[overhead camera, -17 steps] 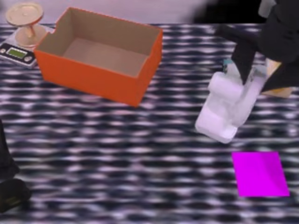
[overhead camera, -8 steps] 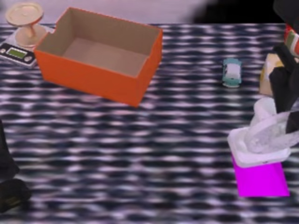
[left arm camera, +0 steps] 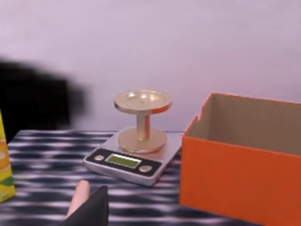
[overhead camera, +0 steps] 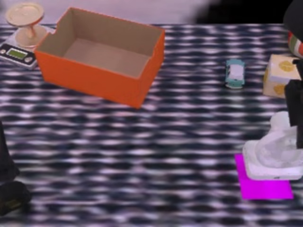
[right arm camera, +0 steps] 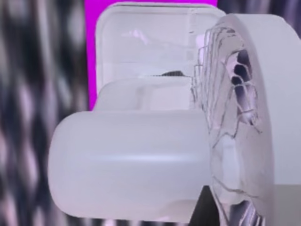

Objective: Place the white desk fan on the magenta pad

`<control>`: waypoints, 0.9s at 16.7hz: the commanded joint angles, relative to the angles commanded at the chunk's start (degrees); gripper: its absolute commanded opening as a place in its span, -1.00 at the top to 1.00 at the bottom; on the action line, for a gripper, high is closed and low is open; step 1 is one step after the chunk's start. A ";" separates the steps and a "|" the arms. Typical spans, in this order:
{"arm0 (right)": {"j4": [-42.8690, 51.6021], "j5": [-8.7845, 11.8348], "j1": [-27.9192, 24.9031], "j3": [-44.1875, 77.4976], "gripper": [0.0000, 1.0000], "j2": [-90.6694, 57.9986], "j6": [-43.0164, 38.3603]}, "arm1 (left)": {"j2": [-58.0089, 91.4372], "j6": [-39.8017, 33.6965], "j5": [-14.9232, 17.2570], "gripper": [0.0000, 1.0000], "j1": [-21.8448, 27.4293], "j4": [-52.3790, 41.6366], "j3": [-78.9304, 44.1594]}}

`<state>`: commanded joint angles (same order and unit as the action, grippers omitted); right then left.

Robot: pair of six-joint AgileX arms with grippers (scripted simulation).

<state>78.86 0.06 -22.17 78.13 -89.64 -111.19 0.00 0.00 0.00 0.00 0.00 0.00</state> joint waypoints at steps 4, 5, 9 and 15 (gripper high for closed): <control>-1.01 0.02 -0.23 -0.76 1.00 -0.31 0.01 | 0.00 0.00 0.00 -1.00 0.00 0.00 0.00; -2.20 0.02 -0.12 -1.79 1.00 -0.36 -0.01 | 0.00 0.00 0.00 -1.00 0.00 0.00 0.00; -7.48 0.00 0.07 -6.59 1.00 -0.85 0.07 | 0.00 0.00 0.00 -1.00 0.00 0.00 0.00; -7.90 0.00 0.09 -7.00 0.70 -0.89 0.07 | 0.00 0.00 0.00 -1.00 0.00 0.00 0.00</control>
<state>70.96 0.06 -22.08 71.12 -90.53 -111.11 0.00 0.00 0.00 0.00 0.00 0.00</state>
